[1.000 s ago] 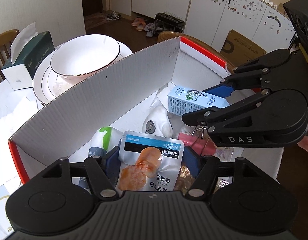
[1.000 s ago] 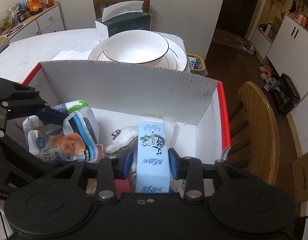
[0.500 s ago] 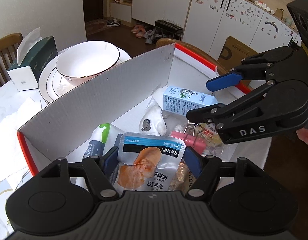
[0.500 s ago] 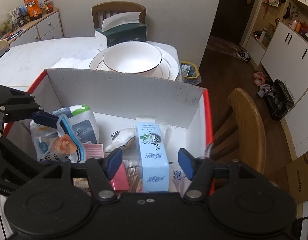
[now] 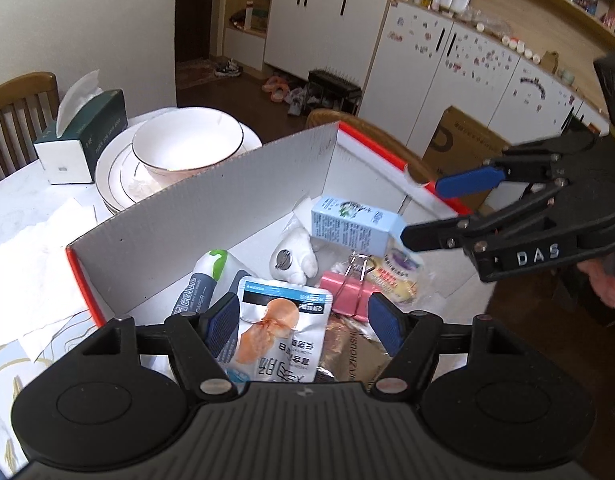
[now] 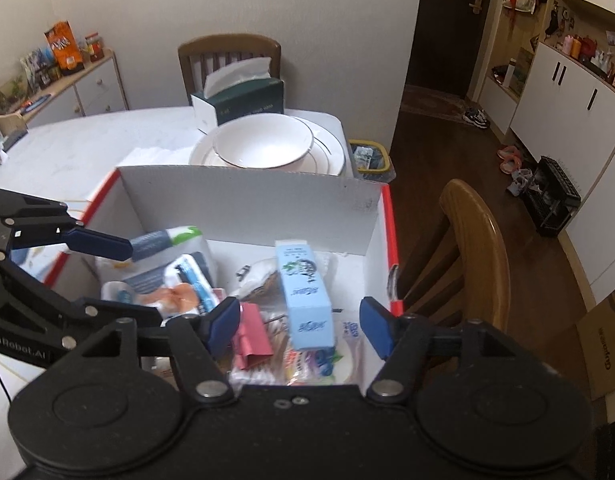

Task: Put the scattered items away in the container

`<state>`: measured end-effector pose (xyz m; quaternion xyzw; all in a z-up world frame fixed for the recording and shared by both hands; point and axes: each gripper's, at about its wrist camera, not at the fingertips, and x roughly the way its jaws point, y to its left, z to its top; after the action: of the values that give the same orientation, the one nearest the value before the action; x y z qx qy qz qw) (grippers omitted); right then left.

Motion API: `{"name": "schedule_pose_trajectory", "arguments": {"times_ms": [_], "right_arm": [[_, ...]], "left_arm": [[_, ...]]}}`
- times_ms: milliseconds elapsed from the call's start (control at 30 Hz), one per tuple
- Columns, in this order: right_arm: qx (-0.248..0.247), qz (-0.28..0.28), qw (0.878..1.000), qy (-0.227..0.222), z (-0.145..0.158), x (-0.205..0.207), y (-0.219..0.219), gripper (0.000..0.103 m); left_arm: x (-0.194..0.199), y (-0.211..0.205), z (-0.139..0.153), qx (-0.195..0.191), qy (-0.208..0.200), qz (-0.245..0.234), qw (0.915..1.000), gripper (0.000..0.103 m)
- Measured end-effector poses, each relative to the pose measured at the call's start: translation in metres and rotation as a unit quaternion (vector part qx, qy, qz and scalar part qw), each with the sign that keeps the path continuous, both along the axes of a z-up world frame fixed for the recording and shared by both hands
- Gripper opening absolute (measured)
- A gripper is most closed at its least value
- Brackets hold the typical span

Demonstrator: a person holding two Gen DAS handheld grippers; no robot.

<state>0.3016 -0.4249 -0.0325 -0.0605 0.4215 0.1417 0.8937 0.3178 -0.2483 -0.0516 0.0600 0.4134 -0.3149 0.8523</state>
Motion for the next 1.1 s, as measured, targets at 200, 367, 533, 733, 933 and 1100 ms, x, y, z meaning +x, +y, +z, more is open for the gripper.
{"name": "schedule_pose_trajectory", "arguments": {"times_ms": [200,367,533,733,933,1100], "right_arm": [[0.020,-0.002,1.000,-0.013,0.008,-0.023,0.006,0.068],[0.033,-0.011,0.999,-0.024,0.011,-0.041,0.013,0.071],[0.047,-0.024,0.998,-0.041,0.016,-0.059,0.020,0.075],[0.051,-0.032,0.996,-0.060,0.022,-0.078,0.028,0.083],[0.053,-0.042,0.995,-0.078,0.026,-0.096,0.034,0.089],[0.049,-0.053,0.993,-0.096,0.030,-0.111,0.039,0.090]], "left_arm": [[-0.021,0.013,0.016,-0.028,-0.027,0.009,0.9992,0.070],[-0.039,0.024,0.027,-0.038,-0.047,0.020,0.9979,0.070],[-0.057,0.034,0.038,-0.039,-0.077,0.039,0.9955,0.077],[-0.071,0.043,0.041,-0.036,-0.081,0.050,0.9948,0.084],[-0.082,0.051,0.040,-0.030,-0.088,0.051,0.9943,0.102],[-0.092,0.057,0.042,-0.032,-0.093,0.052,0.9937,0.103]]}}
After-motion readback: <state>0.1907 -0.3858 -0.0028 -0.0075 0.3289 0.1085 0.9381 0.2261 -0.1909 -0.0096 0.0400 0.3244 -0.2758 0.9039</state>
